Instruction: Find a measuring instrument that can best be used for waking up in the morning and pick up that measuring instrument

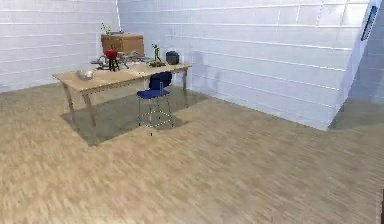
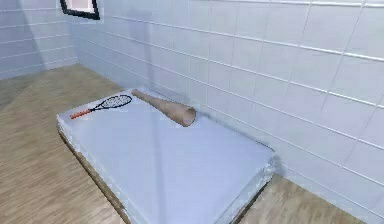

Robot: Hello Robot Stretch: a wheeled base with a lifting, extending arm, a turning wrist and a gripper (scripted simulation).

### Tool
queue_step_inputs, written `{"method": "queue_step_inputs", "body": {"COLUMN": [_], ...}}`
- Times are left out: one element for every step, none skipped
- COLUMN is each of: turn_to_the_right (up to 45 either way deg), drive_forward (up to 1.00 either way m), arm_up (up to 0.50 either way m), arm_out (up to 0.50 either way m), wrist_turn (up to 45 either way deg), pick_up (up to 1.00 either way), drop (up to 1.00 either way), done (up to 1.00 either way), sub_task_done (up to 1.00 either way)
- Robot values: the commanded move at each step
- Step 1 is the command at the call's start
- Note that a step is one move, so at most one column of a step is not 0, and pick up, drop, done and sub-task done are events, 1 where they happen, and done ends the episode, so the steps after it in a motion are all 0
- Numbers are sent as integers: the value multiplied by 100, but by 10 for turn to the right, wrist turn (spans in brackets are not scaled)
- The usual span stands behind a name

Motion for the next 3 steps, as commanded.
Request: {"method": "queue_step_inputs", "body": {"turn_to_the_right": [0,0,30], "drive_forward": [100,100,0], "arm_up": [0,0,0], "arm_out": [0,0,0], "wrist_turn": [0,0,0], "pick_up": [0,0,0], "drop": [0,0,0], "done": [0,0,0], "sub_task_done": [0,0,0]}}
